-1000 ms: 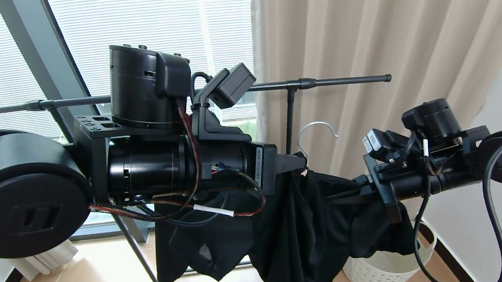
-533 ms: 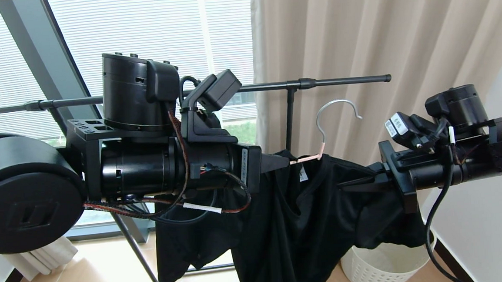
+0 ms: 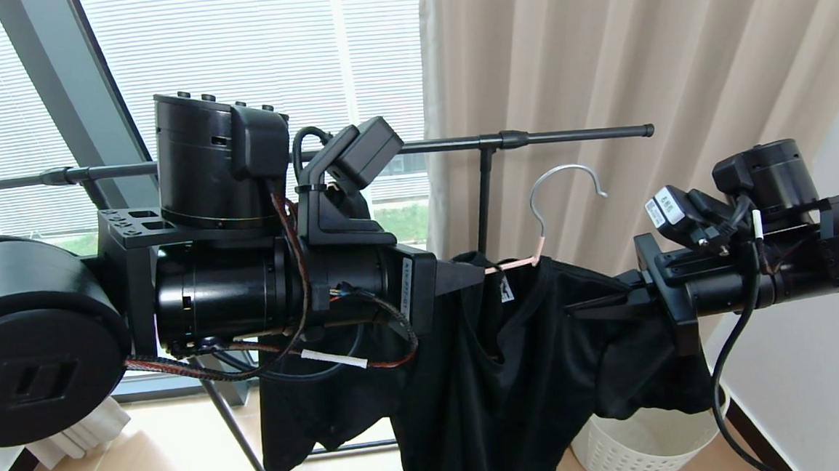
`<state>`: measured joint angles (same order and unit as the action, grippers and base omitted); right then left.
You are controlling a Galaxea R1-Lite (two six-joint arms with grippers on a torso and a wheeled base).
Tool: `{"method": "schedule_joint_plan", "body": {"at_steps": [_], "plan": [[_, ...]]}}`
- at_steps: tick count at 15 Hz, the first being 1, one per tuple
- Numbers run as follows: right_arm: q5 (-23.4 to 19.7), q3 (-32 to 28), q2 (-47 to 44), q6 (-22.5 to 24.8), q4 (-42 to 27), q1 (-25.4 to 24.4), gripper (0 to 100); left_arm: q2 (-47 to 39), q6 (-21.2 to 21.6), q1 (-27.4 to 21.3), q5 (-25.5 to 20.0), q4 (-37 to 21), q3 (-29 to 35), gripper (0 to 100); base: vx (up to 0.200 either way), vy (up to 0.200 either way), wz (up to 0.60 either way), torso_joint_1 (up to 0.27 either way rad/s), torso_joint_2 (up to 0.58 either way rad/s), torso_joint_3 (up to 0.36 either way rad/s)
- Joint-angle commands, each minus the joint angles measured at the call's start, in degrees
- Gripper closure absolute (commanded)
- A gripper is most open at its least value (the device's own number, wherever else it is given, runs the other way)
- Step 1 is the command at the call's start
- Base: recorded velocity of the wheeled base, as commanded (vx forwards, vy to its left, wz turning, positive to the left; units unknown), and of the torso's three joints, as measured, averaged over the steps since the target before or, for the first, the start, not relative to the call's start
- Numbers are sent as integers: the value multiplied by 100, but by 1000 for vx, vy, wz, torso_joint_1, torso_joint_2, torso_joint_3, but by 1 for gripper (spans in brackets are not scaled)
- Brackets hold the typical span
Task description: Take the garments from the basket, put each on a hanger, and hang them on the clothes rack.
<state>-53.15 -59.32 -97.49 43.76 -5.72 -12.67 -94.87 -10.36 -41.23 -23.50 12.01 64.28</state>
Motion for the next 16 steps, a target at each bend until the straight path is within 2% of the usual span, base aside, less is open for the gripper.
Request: {"method": "schedule_joint_plan", "body": {"at_steps": [1, 8, 9, 16], "plan": [[-2, -1, 2, 1, 0, 1, 100, 12, -1, 1, -5, 3, -3, 100, 0, 0, 0, 0, 0, 0], [-2, -1, 2, 9, 0, 1, 100, 12, -1, -8, -5, 74, -12, 100, 0, 0, 0, 0, 0, 0], [-2, -1, 2, 9, 0, 1, 100, 12, -1, -8, 4, 74, -12, 0, 0, 0, 0, 0, 0, 0], [-2, -9, 2, 9, 0, 27, 100, 241, 87, 71, 30, 135, -153, 0, 0, 0, 0, 0, 0, 0]]}}
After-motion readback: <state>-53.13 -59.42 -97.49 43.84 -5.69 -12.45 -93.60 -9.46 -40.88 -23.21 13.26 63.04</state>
